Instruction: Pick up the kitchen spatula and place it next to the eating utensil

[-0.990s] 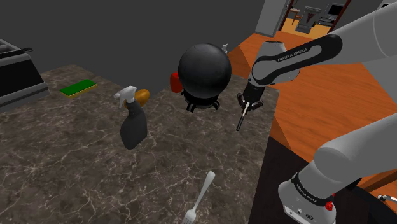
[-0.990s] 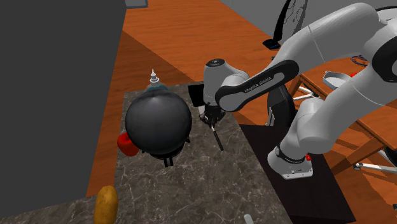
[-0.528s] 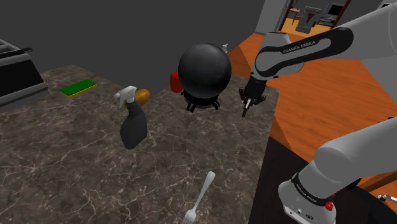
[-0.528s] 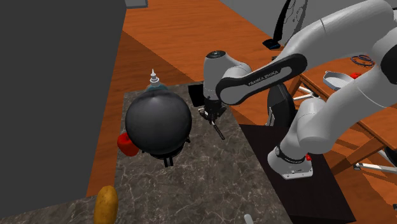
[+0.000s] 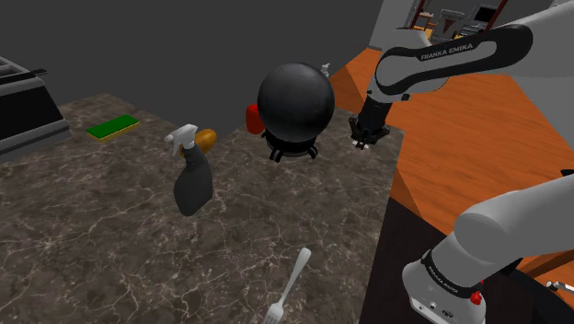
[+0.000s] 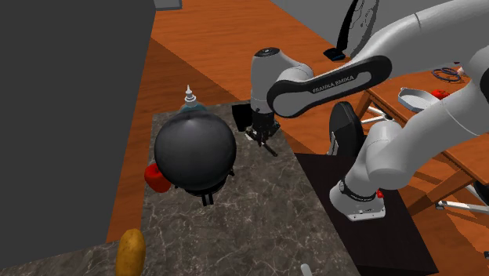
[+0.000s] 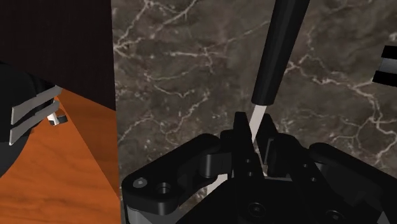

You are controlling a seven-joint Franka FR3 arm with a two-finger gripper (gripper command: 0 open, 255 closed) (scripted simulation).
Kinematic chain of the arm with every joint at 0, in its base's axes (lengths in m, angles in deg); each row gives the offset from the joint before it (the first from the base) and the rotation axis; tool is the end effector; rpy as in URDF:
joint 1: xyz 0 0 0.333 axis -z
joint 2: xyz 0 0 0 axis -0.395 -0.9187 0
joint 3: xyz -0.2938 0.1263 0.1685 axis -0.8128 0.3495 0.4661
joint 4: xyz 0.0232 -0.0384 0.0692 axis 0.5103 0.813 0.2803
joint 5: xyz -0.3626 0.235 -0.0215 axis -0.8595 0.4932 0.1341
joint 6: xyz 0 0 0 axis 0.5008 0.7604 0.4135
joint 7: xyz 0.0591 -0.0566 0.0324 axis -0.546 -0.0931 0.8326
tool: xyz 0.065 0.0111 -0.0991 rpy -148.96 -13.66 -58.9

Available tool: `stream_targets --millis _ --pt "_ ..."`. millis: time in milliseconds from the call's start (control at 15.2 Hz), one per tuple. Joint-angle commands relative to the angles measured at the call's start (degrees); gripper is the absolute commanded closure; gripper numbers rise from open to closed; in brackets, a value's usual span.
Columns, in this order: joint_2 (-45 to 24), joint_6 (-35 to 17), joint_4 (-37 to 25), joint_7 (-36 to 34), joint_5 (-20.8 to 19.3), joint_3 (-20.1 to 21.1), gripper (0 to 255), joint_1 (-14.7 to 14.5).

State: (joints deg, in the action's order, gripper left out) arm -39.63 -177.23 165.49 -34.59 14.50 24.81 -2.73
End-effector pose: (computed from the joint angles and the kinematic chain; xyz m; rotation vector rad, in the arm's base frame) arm 0.4138 -0.0978 0.4207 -2.5582 1.7587 0.0857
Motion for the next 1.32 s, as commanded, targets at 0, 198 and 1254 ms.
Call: stream_targets --millis 0,198,1254 --pt "0.9 1.8 -0.8 -0.1 0.0 -0.1 255 0.0" --pt "1.7 3.9 -2.2 -0.2 -0.1 -0.2 255 0.0" --pt "9.8 4.9 2.3 -21.6 11.1 16.6 255 -12.3"
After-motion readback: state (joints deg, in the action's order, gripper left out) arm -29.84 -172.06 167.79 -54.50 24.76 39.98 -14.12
